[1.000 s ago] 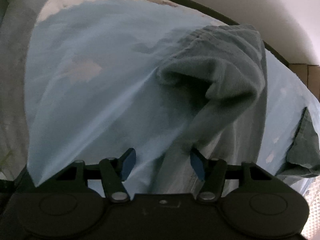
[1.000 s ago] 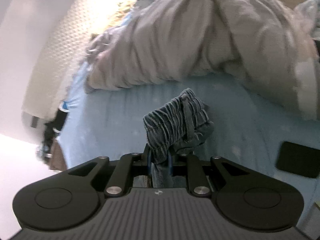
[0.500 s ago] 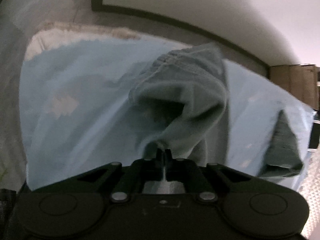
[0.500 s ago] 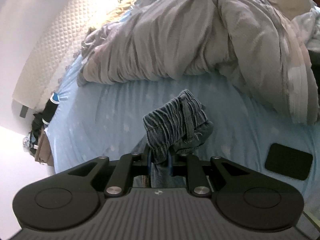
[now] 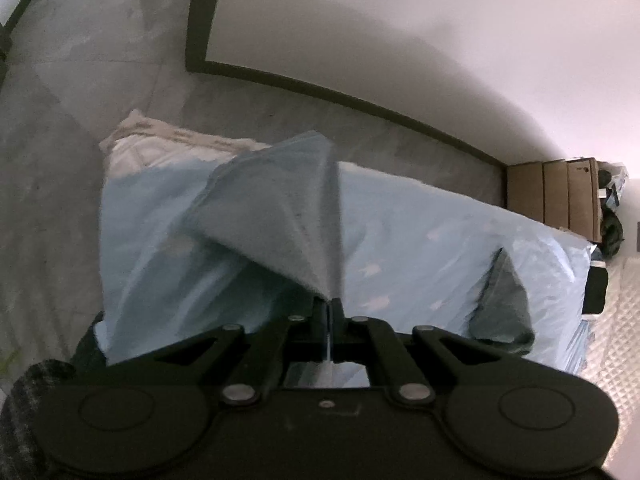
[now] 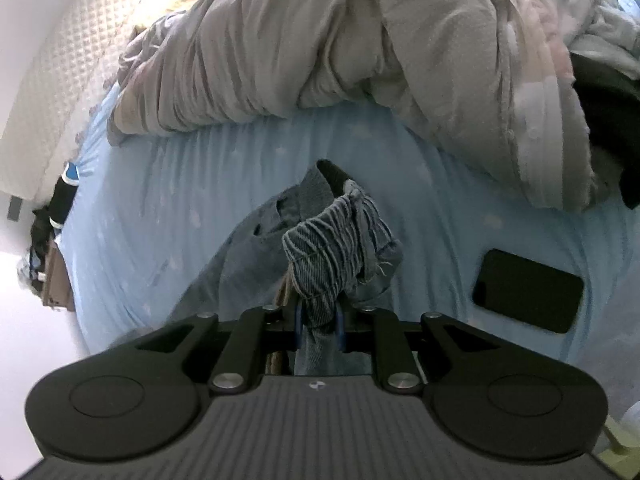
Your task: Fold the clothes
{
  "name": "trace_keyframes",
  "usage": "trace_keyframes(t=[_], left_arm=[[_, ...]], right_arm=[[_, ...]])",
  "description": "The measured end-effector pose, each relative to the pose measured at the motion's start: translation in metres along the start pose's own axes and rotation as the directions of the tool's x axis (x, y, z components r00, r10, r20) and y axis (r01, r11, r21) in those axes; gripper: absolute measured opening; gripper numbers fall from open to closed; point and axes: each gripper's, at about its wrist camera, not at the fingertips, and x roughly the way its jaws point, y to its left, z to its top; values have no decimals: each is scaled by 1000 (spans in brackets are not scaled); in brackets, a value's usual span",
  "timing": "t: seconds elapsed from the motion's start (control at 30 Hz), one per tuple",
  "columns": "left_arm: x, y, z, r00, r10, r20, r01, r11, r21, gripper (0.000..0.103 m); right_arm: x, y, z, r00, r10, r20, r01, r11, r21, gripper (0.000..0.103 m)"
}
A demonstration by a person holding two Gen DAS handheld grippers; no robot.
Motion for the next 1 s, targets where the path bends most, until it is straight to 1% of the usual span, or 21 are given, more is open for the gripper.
trace_keyframes(t=[0.03,0.13,0.2,0.3,0.37,0.4,0.43,0.47,0.5,0.53,0.57,0.6,0.63,0.7,0.73,0.77,0.87,0.9,0.97,1.0], left_arm=[[6,-12,4,1000,5,1,-5,1000,10,0],[48,-55,8,999,39,-14,-39,998,54,0],[83,-86,8,997,71,-32,-69,995,69,1],[131,-126,2,994,98,-45,-92,988,126,2],[155,-148,-4,992,100,-75,-84,978,190,3],[168,-159,-6,991,97,-96,-74,973,220,6],[173,-166,-8,989,83,-120,-52,970,238,7],[179,-174,-11,987,69,-145,-30,966,256,14],[181,-178,-13,985,49,-168,-1,961,276,28],[179,-180,-15,983,27,-182,29,953,301,35],[173,-180,-16,985,3,-173,55,942,330,44],[168,-179,-17,986,-21,-165,79,930,359,45],[162,-174,-17,987,-31,-158,88,924,373,46],[154,-153,-15,985,-47,-164,104,927,359,46],[150,-138,-13,985,-49,-163,101,937,335,46],[147,-118,-10,988,-37,-153,82,950,301,48],[140,-62,-3,994,22,-111,-3,987,164,48],[139,-40,-1,994,44,-96,-33,994,108,48],[140,-5,3,996,62,-69,-62,998,12,47],[142,6,4,996,54,-64,-56,998,-25,46]], right_arm=[[8,6,4,1000,6,-2,-6,1000,-9,16],[32,23,11,1000,8,0,-8,1000,-19,16],[45,35,15,1000,3,5,-3,1000,-14,16],[66,52,20,1000,-3,13,3,1000,-7,16],[79,63,24,1000,-8,18,8,1000,-3,16],[86,69,26,1000,-10,20,10,1000,-1,16],[93,75,28,1000,-12,23,12,1000,2,16],[100,80,30,1000,-14,25,14,1000,4,16],[107,86,32,999,-16,28,16,1000,6,16],[114,92,34,999,-19,30,18,1000,9,16],[121,98,36,999,-21,33,21,1000,11,16],[122,98,37,999,-26,35,25,1000,16,16],[123,97,38,999,-33,37,32,999,20,16],[125,95,37,998,-45,38,44,999,27,16],[126,94,37,998,-51,38,49,998,31,16],[126,93,37,998,-56,38,55,998,34,16],[126,92,34,997,-72,40,71,997,38,16],[125,92,34,996,-76,41,75,997,36,16],[123,94,32,996,-84,41,83,996,26,16],[123,96,31,995,-88,41,87,996,19,16]])
